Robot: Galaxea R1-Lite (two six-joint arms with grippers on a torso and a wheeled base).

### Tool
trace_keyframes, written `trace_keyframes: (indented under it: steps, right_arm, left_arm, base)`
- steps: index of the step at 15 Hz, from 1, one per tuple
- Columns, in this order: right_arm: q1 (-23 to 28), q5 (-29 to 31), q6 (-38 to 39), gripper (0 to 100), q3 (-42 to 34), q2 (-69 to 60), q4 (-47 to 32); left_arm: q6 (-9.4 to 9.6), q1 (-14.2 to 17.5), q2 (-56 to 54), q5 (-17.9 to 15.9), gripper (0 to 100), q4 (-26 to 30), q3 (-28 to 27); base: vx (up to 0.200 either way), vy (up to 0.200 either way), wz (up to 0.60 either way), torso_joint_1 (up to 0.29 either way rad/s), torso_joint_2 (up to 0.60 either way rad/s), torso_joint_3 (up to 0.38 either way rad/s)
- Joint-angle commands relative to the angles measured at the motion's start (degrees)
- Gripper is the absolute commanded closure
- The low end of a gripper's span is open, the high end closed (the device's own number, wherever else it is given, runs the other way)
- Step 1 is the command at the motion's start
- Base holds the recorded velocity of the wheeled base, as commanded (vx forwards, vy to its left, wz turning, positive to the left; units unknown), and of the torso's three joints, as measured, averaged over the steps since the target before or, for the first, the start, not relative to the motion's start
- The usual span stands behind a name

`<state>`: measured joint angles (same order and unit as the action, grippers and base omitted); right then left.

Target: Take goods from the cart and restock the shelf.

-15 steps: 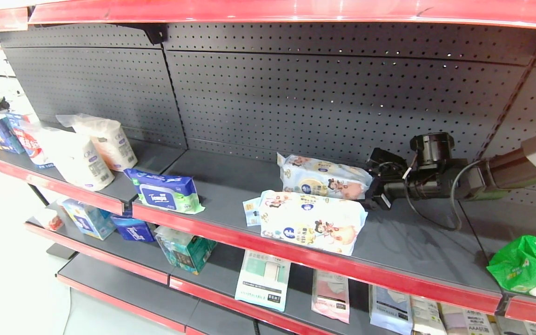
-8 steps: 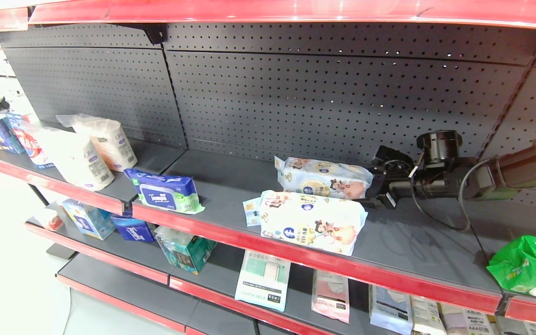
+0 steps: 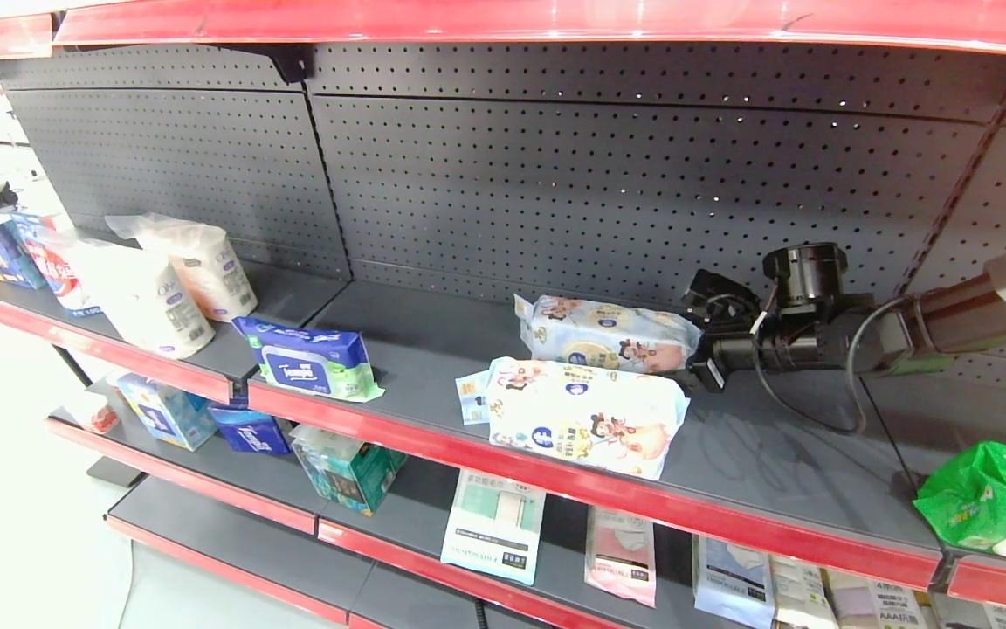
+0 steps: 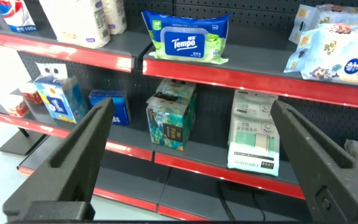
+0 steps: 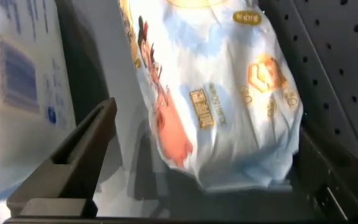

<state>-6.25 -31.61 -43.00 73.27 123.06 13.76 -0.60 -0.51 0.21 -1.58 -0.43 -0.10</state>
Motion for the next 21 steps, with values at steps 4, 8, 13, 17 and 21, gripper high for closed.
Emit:
trace_keyframes:
  steps: [4,8,13,17,21]
  right_arm:
    - [-0.3,0.0,0.0,0,1.3,1.0,0.0]
    - [-0.3,0.0,0.4,100,1.4,1.1,0.0]
    - [0.0,0.0,0.4,100,1.4,1.2,-0.1]
    - [1.2,-0.1,-0.2,100,1.1,0.9,-0.1]
    - [2.0,-0.9,-0.5,100,0.4,0.2,-0.2]
  left_arm:
    - [-0.02,0.0,0.0,0.0,0,0.0,0.0]
    - [-0.02,0.0,0.0,0.0,0,0.0,0.0]
    - [-0.02,0.0,0.0,0.0,0,0.0,0.0]
    - [-0.02,0.0,0.0,0.0,0,0.0,0.0]
    - [-0.02,0.0,0.0,0.0,0,0.0,0.0]
  base:
    - [0.000,0.000,0.00,0.000,0.00,0.000]
    - [0.000,0.000,0.00,0.000,0.00,0.000]
    - [0.000,0.000,0.00,0.000,0.00,0.000]
    - [0.000,0.000,0.00,0.000,0.00,0.000]
    - [0.000,0.000,0.00,0.000,0.00,0.000]
